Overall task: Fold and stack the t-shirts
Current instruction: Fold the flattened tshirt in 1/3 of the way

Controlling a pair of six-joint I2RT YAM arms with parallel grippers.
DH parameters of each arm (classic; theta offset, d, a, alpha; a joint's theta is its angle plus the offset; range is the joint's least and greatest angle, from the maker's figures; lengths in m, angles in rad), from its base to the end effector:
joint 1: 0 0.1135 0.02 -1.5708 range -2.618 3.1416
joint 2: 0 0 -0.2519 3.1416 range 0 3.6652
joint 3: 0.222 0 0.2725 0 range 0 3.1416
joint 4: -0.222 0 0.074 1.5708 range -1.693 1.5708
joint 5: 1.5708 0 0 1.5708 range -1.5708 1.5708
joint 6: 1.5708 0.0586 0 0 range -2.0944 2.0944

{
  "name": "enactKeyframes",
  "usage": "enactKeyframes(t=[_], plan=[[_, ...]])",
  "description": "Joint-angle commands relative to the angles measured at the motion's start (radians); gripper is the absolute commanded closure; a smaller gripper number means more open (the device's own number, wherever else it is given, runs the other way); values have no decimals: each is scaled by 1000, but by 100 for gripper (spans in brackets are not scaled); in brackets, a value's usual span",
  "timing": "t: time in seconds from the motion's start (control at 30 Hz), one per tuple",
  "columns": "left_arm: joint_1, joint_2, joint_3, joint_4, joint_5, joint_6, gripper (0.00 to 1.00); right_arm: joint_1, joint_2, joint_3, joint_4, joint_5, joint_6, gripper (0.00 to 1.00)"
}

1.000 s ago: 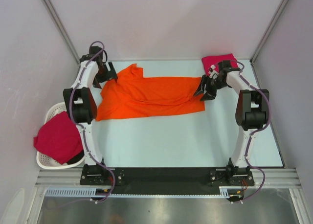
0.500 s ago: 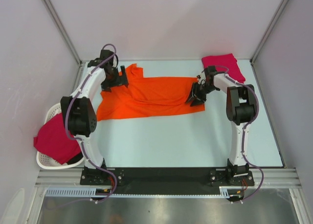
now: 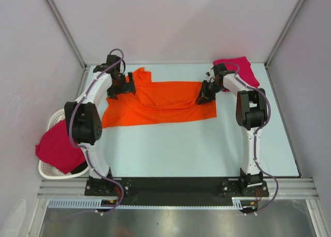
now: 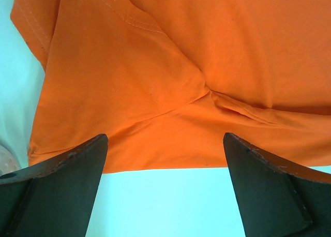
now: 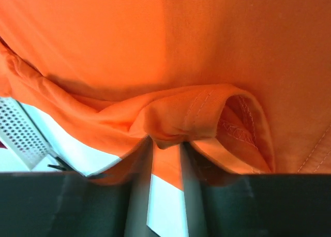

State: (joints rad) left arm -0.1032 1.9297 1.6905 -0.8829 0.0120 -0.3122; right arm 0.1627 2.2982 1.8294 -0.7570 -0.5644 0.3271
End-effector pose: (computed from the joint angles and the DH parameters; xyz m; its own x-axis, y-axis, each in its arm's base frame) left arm 0.4361 -0.0459 0.2252 -0.8861 -0.2170 -0.4095 -0.1723 0.9745 -0.1435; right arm 0.4819 0.1109 0.1188 -0.9807 0.1141 -0.1585 -0.0003 0.8108 0.5854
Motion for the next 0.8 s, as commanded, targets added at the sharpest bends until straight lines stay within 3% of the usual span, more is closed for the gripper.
enactKeyframes(t=[0.0, 0.07, 0.23, 0.57, 0.77], plan=[[-13, -48, 3, 21, 16, 21, 0, 9, -26, 16, 48, 35, 16, 90], [-18, -41, 1, 21, 14, 22, 0, 8, -34, 18, 71, 53, 24, 100], [-33, -26, -18, 21, -7, 35, 0, 8, -31, 39, 73, 123, 24, 100], [-39, -52, -101, 51, -33, 64, 0, -8, -112, -34, 131, 248, 3, 81], [-39, -67, -81, 55, -23, 84, 0, -26, -146, -65, 234, 222, 18, 77]])
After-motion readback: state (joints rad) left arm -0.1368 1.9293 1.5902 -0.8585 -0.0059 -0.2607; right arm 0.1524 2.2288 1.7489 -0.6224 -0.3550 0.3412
